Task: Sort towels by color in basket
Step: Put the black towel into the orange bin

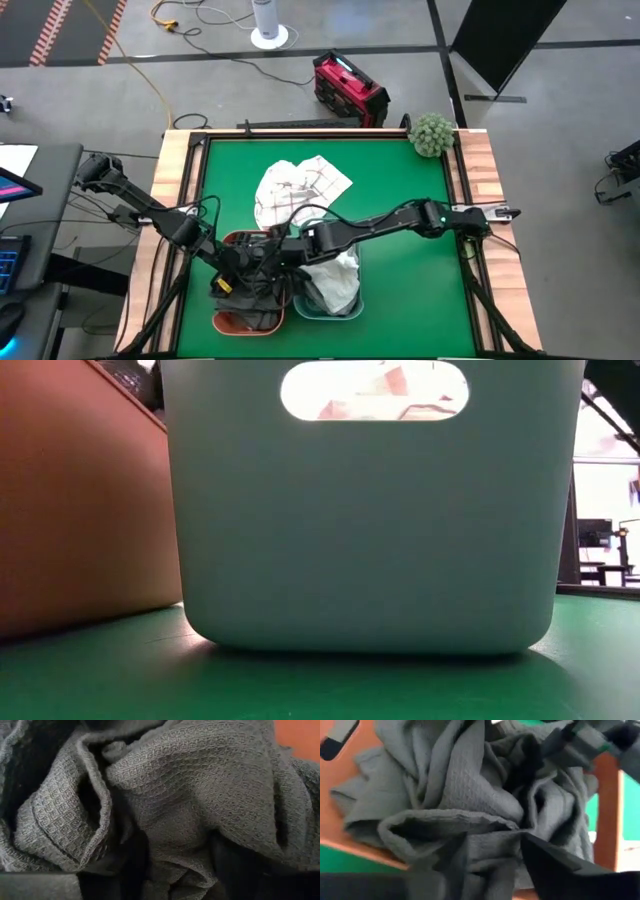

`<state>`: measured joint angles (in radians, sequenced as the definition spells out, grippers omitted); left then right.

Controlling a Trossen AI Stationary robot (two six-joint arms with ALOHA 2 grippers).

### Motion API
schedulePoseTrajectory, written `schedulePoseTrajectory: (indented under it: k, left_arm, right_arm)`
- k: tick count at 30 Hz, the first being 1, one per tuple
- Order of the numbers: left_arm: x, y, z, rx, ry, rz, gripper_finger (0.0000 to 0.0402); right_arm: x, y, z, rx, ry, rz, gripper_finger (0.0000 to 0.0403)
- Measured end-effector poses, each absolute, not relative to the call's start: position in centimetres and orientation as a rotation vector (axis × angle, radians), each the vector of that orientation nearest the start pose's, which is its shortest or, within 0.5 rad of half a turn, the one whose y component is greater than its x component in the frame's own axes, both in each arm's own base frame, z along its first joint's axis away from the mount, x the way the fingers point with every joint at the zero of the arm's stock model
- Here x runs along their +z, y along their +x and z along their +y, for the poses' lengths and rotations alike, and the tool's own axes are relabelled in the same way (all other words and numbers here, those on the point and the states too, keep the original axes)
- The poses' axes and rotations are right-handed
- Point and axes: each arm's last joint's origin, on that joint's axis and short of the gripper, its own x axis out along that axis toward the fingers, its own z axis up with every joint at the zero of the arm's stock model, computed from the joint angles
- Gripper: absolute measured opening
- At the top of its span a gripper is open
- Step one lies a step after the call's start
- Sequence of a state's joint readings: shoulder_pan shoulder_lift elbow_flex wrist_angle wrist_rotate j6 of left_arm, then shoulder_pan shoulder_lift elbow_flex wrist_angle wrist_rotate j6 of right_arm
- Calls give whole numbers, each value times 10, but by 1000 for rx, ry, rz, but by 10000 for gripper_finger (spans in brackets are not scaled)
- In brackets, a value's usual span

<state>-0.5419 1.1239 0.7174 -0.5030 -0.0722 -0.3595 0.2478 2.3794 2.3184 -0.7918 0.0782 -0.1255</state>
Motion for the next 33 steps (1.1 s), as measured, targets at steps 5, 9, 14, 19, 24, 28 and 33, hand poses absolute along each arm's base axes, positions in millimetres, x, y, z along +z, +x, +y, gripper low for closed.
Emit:
schedulePoseTrajectory:
  k: [5, 9, 14, 19, 24, 28, 33]
  left_arm:
    - [224, 184, -108, -268, -52, 934, 208]
    - [224, 185, -108, -267, -51, 933, 208]
    - [224, 184, -108, -267, -51, 934, 208]
    - [223, 184, -108, -268, -47, 933, 207]
    - [224, 184, -108, -266, -51, 934, 208]
    - [224, 185, -108, -266, -51, 931, 208]
    - [224, 185, -108, -266, -52, 931, 208]
  right_arm:
    - [289, 488, 124, 158, -250, 841, 277]
    - [311, 473, 125, 52, -238, 845, 285]
    - [297, 468, 137, 43, -265, 929, 285]
    - [274, 467, 154, -18, -432, 983, 285]
    - [271, 470, 158, -58, -477, 954, 285]
    - [264, 480, 155, -69, -459, 920, 283]
    - [254, 491, 156, -65, -464, 874, 281]
